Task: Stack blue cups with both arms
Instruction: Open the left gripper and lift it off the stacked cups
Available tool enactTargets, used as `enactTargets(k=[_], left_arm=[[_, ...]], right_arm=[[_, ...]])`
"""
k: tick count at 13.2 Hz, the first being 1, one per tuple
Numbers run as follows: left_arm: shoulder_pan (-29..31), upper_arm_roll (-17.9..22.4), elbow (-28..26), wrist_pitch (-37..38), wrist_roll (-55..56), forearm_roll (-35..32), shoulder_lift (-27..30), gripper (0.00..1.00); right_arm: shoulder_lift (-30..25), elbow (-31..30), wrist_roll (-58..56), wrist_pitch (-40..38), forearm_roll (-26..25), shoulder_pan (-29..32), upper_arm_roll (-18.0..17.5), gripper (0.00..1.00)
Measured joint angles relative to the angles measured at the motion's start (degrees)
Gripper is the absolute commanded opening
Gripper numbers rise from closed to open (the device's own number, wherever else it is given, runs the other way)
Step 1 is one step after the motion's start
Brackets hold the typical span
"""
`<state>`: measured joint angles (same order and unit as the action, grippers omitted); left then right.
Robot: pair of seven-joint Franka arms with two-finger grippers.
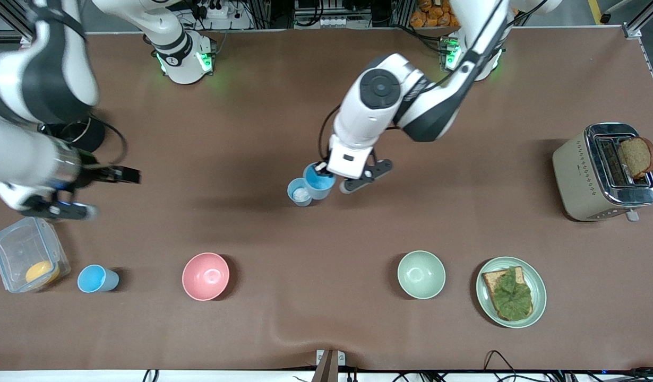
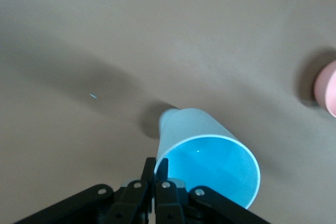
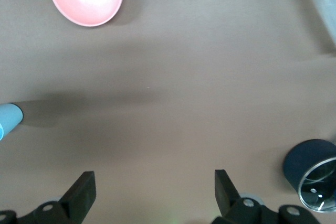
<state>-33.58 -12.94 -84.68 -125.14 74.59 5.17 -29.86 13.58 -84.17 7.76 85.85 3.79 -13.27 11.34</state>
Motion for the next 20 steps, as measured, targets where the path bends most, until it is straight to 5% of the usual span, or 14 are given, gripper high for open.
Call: enactTargets(k=[5, 10, 11, 12, 13, 17, 20], left_arm=[[-4.42, 0.43, 0.61, -4.33, 5.88, -2.34, -6.21, 0.0], [-4.9, 0.52, 0.69, -5.3, 6.16, -2.84, -8.62, 0.0], [-4.89, 0.57, 0.7, -5.66, 6.16, -2.89, -8.91, 0.11], [-4.88, 0.66, 0.71, -6.11, 6.19, -2.9, -9.22, 0.86], [-4.82, 0.82, 0.72, -6.5, 6.21, -2.9, -9.52, 1.0], [-4.26, 3.6, 2.96, -7.8, 6.22, -4.46, -7.85, 1.0], [0.0, 6.83, 3.85, -1.37, 4.95, -8.4, 1.33, 1.0]], right_arm=[[-10.21, -6.25, -3.81, 1.26, -0.57, 7.67, -1.25, 1.0], [-11.94, -6.97, -7.32, 2.71, -1.63, 9.23, -2.4, 1.0], [-12.01, -6.95, -7.35, 2.87, -1.85, 9.23, -2.77, 1.0], [-12.06, -6.88, -7.35, 2.98, -2.29, 9.23, -3.13, 1.0], [-12.1, -6.68, -7.35, 3.1, -2.69, 9.22, -3.41, 1.0], [-12.24, -6.25, -7.42, 3.13, -2.9, 9.2, -4.63, 1.0], [-12.24, -6.28, -7.42, 3.13, -2.96, 9.2, -4.84, 1.0]])
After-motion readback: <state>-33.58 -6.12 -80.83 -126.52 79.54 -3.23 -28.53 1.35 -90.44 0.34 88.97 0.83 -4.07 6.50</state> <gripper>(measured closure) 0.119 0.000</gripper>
